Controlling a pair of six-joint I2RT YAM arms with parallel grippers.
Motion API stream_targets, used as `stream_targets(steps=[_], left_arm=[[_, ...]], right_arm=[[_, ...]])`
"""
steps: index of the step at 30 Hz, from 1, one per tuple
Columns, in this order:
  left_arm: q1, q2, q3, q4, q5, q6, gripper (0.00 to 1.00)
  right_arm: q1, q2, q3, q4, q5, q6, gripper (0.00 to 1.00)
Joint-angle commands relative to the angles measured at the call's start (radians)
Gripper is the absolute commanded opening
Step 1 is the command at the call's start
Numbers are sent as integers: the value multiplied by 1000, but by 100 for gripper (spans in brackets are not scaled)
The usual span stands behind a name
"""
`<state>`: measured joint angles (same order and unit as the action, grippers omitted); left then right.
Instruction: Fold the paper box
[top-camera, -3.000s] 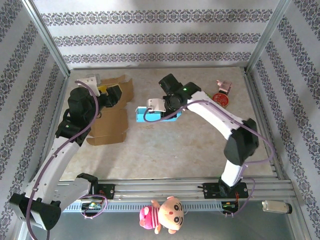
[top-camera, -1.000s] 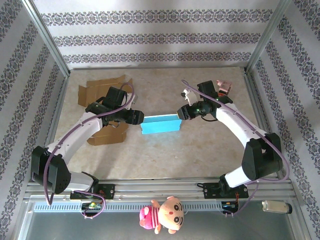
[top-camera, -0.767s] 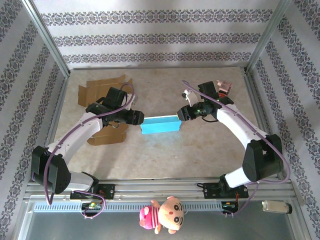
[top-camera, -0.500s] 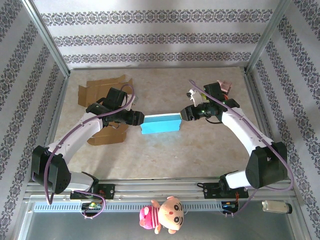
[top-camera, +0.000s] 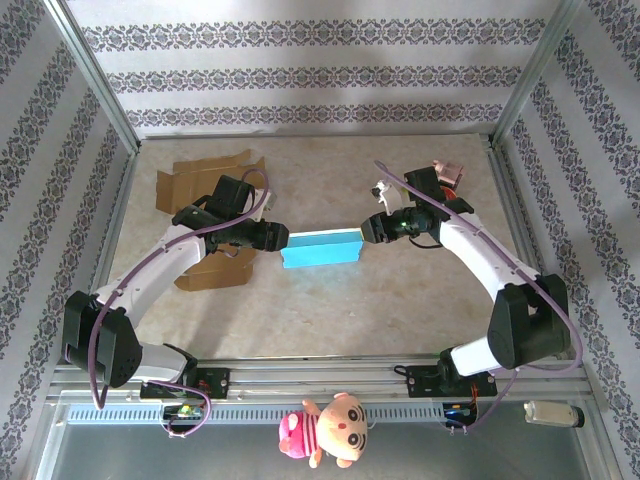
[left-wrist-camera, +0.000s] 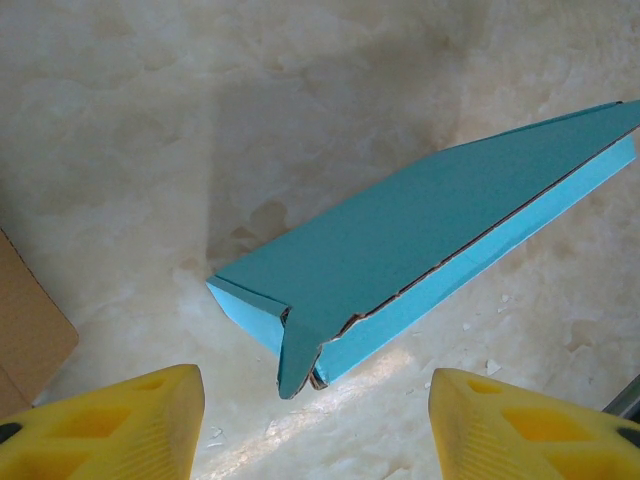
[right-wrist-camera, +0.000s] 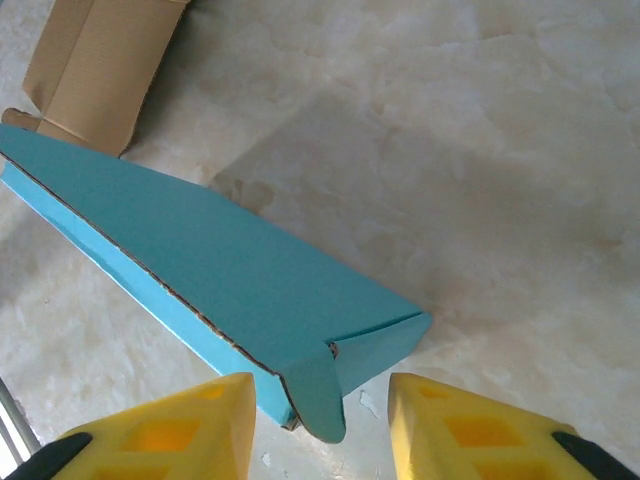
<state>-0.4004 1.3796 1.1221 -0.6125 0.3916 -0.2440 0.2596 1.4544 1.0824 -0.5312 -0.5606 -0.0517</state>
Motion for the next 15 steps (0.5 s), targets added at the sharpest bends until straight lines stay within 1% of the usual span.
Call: stream_targets(steps=[1,6,8,11,15], left_arm=[[-9,5,-9,22,-7,-13,61],[-9,12,-8,20,-10,-14,61],[-9,12,-8,22,-10,-14,61],[-9,15,-7,17,-11,-11,61],[-10,17,-8,11,-19,-9,61]], right_arm=[[15,19,31,17,1,-6,35],[23,43,35,16,-12,-12,22],[26,50,35,18,-16,-10,20],[30,54,37,20,-9,-7,21],[31,52,47,19,20,-7,31]])
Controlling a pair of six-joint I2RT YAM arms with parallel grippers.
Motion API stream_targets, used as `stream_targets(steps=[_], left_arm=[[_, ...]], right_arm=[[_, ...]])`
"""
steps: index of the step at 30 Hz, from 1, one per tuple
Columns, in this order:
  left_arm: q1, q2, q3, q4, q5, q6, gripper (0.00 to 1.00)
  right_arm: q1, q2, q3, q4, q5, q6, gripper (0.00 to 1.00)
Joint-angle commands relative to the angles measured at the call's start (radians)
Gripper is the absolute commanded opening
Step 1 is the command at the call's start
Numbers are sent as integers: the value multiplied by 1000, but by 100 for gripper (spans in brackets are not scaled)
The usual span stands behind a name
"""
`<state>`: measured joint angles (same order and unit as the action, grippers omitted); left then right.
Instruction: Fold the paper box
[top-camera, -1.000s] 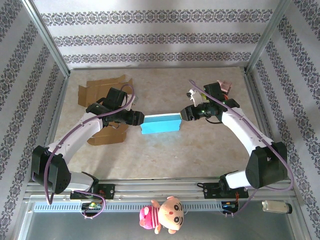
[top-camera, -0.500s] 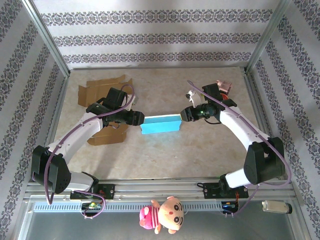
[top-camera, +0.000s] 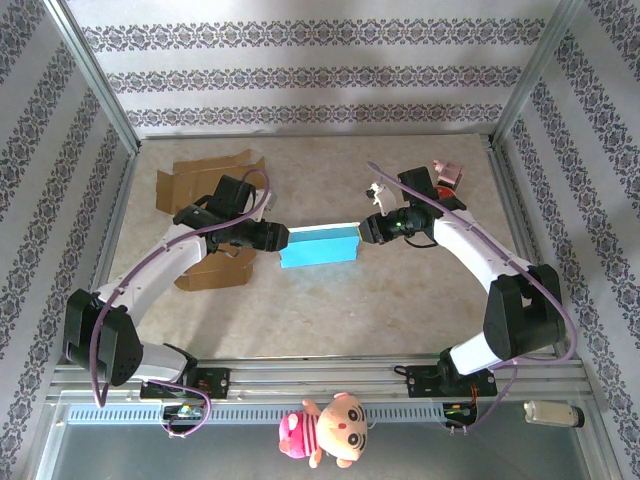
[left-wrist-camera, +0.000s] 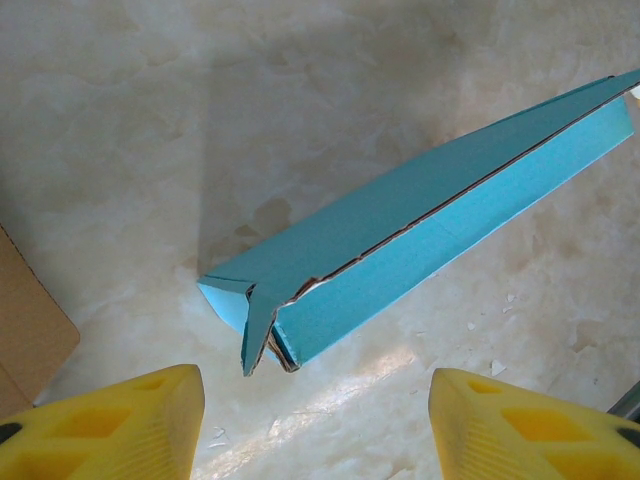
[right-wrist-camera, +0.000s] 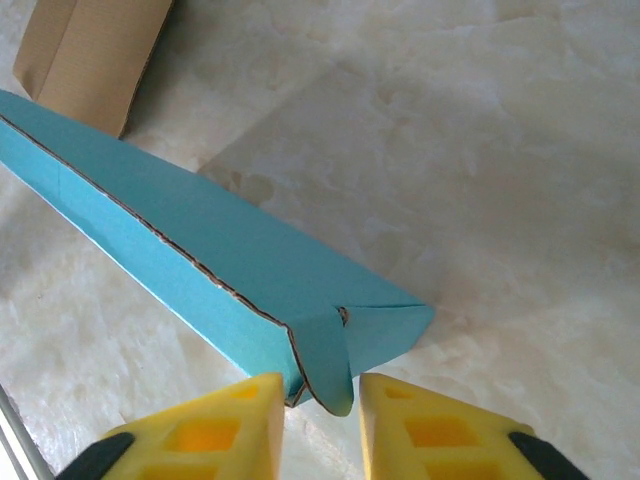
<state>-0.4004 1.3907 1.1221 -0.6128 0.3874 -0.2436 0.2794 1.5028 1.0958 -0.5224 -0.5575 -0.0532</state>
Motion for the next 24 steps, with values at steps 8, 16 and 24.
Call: stream_targets(steps=[8,16,24], left_arm=[[-9,6,-8,12,-18,-10,61],[-9,12,-7,3,-28,-13,61],[-9,13,11,-7,-109,35,45]], right_arm=[[13,14,53,4,31,-10,31],[21,26,65,3,18,-16,22],[27,25,65,-6,13,-30,13]])
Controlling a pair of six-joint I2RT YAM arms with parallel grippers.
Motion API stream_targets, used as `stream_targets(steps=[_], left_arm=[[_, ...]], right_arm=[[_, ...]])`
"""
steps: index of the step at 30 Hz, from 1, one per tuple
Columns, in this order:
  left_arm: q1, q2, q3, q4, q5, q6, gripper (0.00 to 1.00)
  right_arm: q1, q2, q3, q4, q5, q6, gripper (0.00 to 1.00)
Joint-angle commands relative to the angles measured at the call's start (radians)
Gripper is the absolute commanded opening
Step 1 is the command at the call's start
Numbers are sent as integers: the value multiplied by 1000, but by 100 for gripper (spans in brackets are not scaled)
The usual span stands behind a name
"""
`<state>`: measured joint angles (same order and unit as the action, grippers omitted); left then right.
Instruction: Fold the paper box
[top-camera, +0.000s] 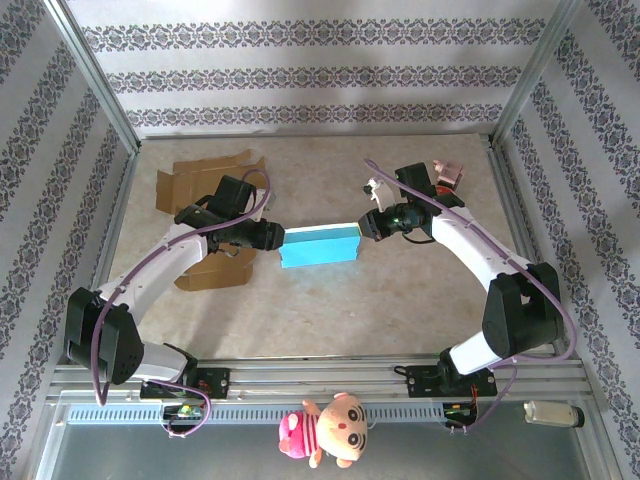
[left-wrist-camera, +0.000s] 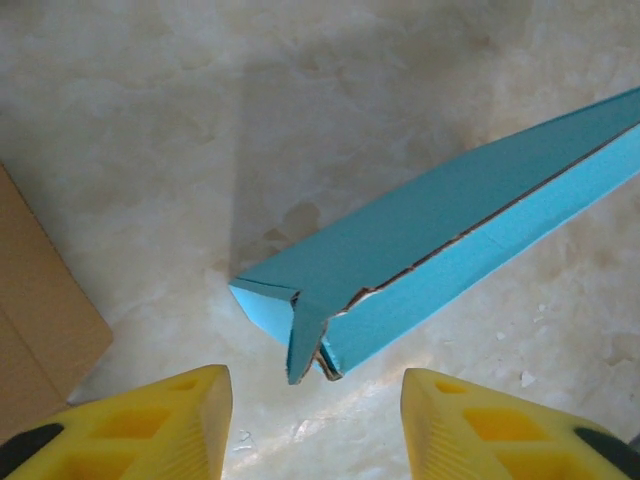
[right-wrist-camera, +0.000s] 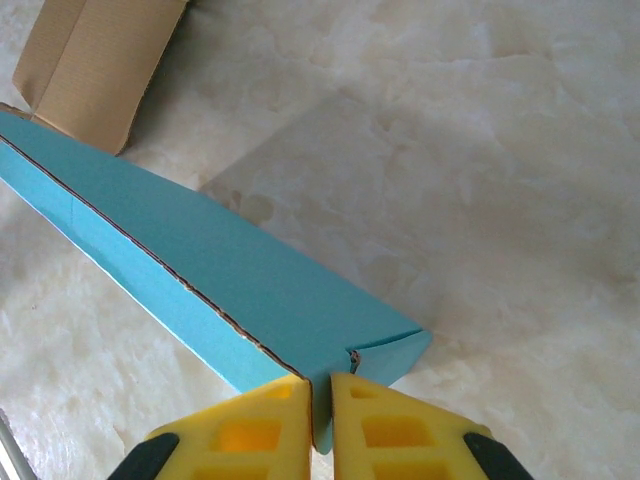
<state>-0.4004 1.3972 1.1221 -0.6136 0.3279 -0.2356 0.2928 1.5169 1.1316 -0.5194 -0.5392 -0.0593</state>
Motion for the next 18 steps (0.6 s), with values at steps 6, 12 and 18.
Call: stream_targets(steps=[6,12,18], left_arm=[[-9,29,30,12,-27,60,39],[-9,47,30,41,-27,56,33],[-9,64,49,60,1,44,27]], right_arm=[[13,10,33,-19,-4,-27,12],[14,12,36,-21,-9,-24,12],[15,11,33,-23,-10,-25,12]])
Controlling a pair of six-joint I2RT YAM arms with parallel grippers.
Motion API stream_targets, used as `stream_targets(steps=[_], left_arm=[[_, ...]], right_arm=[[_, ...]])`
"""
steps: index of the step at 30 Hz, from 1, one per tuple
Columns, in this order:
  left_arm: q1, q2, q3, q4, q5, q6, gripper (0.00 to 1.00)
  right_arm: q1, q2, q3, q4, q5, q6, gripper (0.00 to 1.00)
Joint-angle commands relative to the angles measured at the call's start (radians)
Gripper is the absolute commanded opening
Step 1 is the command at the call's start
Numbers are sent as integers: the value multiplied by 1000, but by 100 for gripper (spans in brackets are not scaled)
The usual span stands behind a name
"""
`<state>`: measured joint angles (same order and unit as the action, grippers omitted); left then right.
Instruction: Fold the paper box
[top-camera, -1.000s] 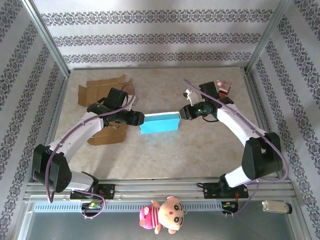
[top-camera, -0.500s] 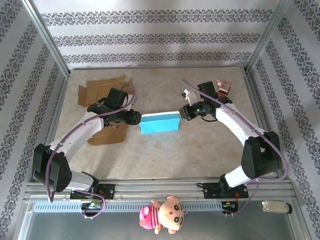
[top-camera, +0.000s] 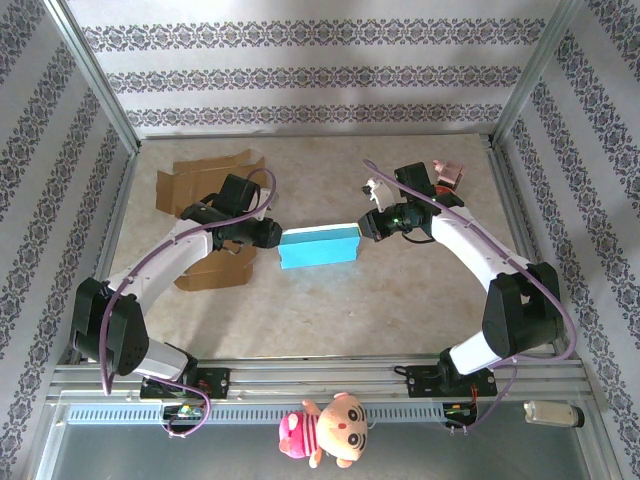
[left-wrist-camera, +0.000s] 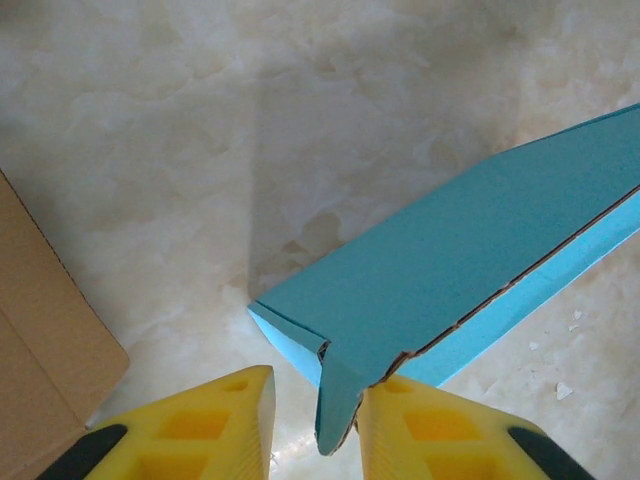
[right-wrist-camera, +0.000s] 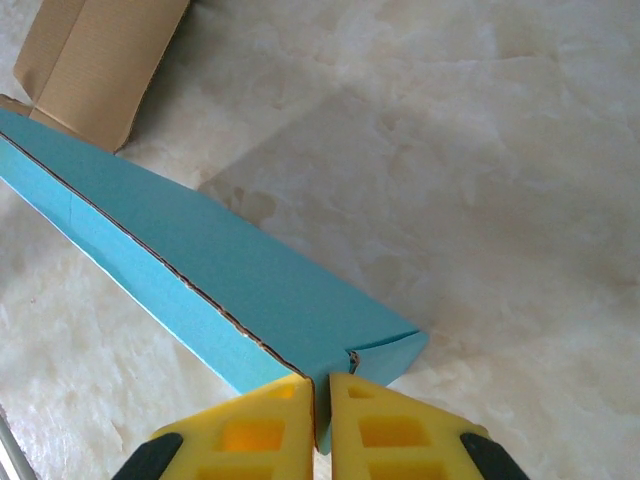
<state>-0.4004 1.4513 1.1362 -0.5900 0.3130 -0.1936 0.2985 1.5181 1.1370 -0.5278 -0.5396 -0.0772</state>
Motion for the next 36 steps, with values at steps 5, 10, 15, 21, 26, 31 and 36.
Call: stream_targets(steps=[5,10,15,21,26,31,36], left_arm=[[-9,12,33,38,20,-6,27],[-9,9,38,28,22,-18,24],[-10,4,59,5,37,-48,23],[-9,15,76,-31,16,-102,6],[-9,27,66,-35,10,-160,2],[-9,28,44,-16,6,-213,0],[-11,19,6,32,45,-245,0]], right_arm=[[8,6,25,-17,-10,-8,12],[12,6,29,-20,-9,-8,12],[20,11,38,-25,23,13,14],[42,21,51,-23,70,61,9],[75,24,60,-24,120,109,9],[91,23,63,-27,132,195,12],[100,30,60,-29,153,324,12]])
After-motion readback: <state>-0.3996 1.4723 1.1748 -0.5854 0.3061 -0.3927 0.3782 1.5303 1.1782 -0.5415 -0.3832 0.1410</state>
